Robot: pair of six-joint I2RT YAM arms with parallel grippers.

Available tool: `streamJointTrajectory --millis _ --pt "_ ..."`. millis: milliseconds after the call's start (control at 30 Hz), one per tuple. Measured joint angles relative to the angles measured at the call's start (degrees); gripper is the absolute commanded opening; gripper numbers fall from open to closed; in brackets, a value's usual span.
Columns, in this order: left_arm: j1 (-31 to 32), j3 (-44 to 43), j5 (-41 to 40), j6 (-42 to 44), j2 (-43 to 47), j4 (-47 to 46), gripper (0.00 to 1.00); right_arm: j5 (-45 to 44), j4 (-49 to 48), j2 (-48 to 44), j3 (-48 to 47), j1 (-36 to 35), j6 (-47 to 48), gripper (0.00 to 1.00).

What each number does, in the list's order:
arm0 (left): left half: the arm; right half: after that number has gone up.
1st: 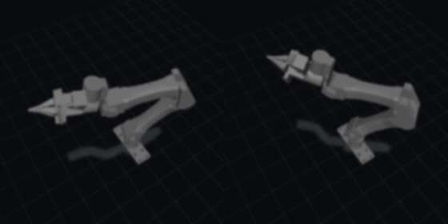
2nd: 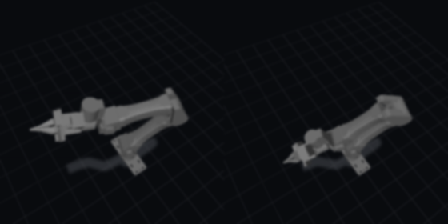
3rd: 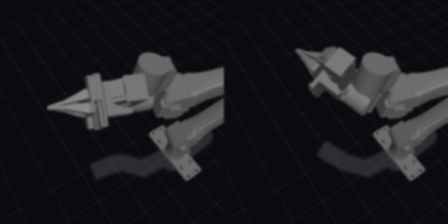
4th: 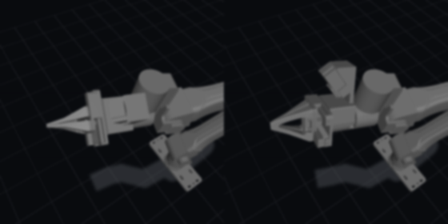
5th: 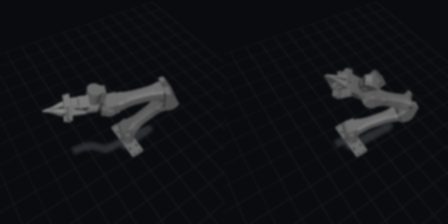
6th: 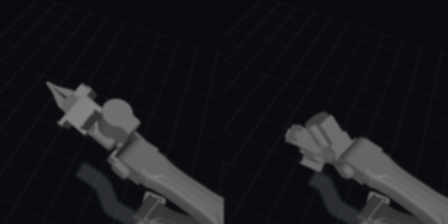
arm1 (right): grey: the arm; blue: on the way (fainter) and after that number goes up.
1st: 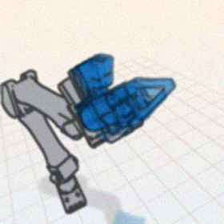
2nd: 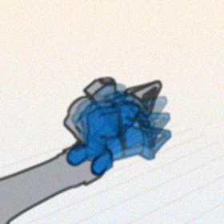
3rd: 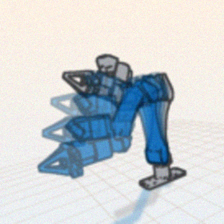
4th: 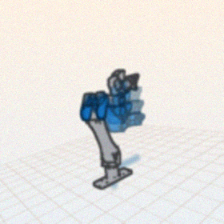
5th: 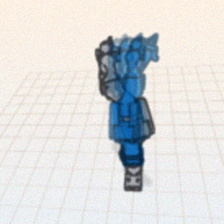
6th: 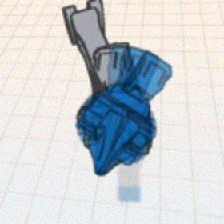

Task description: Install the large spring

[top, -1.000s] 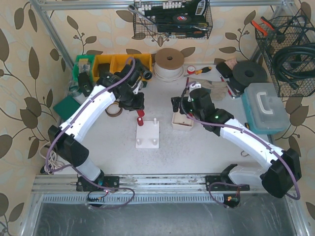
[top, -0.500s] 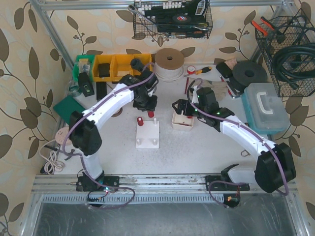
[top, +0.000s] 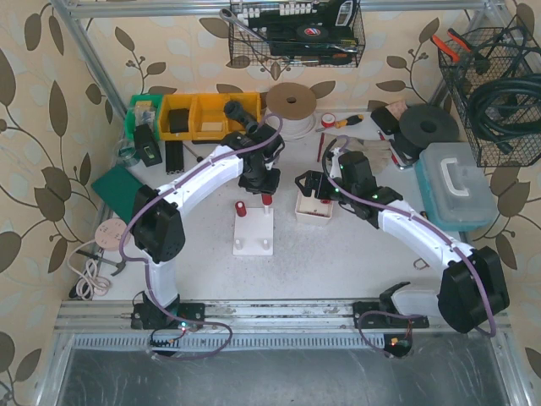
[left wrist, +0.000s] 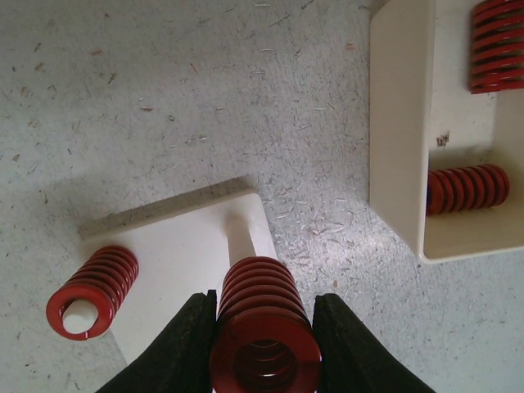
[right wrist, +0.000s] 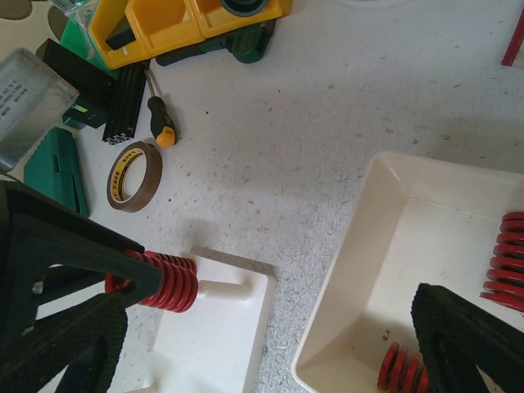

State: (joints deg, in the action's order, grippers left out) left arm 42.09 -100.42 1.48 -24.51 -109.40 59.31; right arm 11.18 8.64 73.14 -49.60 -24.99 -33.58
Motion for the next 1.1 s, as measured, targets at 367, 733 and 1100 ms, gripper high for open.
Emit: streamJointTrajectory --millis 367,733,1100 --pt "0.04 5.16 -1.2 -1.09 0.0 -4.39 0.0 0.0 -0.39 -0.42 0.5 0.2 -0.11 0.93" --pt "0.04 10.45 -1.46 -1.29 0.57 -9.66 0.0 0.0 -0.92 -0.55 1.2 0.39 -0.48 0.93" --pt "0.04 17.16 -2.08 -2.73 4.09 -15.45 0.0 0.0 -1.18 -1.07 1.31 0.61 -0.52 0.93"
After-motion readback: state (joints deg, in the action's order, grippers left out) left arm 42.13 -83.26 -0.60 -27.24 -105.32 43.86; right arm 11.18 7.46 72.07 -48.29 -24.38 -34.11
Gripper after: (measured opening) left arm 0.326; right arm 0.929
